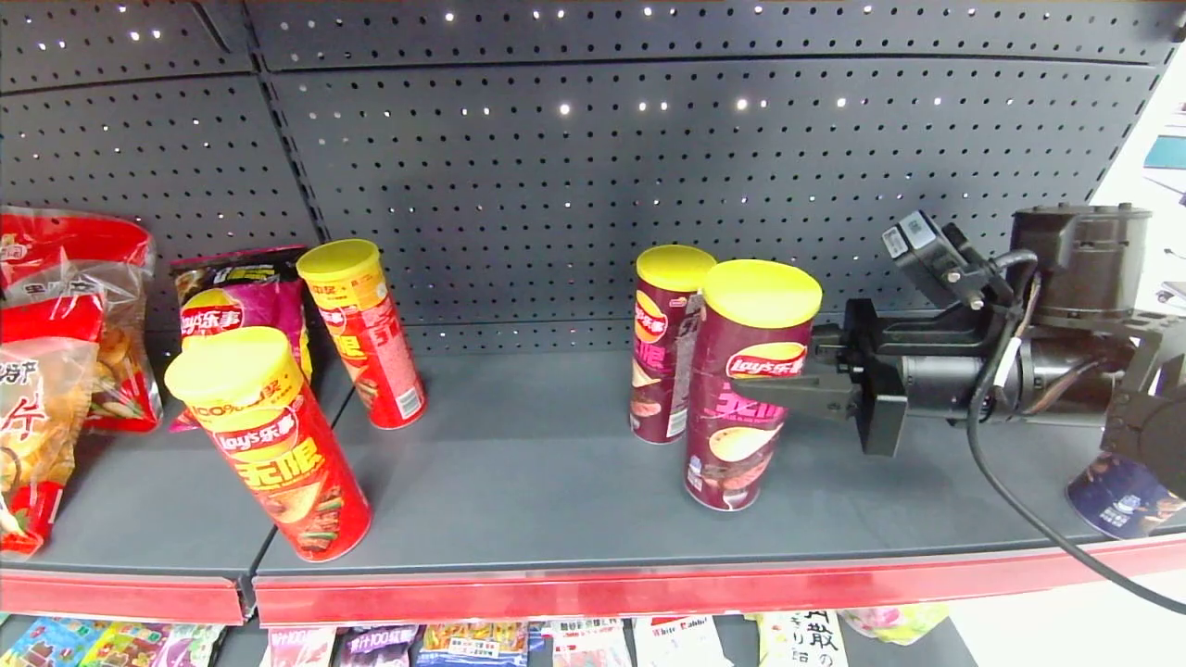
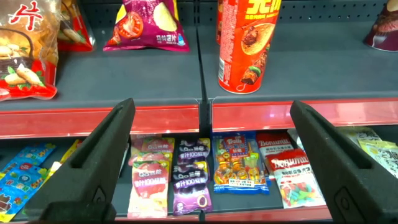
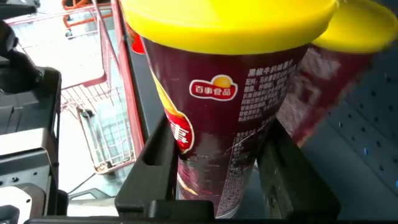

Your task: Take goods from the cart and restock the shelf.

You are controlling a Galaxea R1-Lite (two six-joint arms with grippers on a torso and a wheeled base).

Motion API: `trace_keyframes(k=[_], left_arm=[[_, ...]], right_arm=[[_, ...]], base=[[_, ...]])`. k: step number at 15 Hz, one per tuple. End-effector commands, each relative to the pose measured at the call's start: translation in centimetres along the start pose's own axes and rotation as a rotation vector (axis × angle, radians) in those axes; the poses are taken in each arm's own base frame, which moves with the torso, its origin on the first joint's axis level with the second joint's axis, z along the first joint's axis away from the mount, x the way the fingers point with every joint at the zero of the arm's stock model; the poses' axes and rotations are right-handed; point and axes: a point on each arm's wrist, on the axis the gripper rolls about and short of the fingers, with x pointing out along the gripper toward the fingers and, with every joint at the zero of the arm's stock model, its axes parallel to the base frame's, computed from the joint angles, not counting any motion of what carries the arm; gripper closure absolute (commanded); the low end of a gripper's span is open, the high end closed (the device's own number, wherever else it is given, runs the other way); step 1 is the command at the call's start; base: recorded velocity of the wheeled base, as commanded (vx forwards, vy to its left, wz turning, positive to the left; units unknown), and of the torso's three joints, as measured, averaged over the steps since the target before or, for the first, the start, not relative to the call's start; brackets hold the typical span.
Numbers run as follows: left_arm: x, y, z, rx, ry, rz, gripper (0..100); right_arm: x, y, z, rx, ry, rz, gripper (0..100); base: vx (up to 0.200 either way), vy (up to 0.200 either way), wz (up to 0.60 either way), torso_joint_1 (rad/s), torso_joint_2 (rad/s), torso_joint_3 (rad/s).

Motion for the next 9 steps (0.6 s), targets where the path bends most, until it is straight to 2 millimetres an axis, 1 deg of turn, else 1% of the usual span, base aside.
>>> trace_keyframes(k=[1, 3, 9], left_arm=[[0.0, 0.0, 0.0, 0.0, 0.001, 0.0, 0], [0.0, 0.0, 0.0, 0.0, 0.001, 0.0, 0], [0.0, 0.0, 0.0, 0.0, 0.001, 0.002, 0]], right_arm=[[1.0, 0.4, -0.4, -0.006, -0.004, 0.031, 100], [1.8, 0.5, -0.7, -0.015, -0.011, 0.049, 100], [2.9, 0.9, -1.1, -0.009, -0.004, 0.086, 100]], base=[[0.0, 0.0, 0.0, 0.0, 0.0, 0.0], [0.0, 0.0, 0.0, 0.0, 0.0, 0.0], [0.0, 0.0, 0.0, 0.0, 0.0, 0.0]])
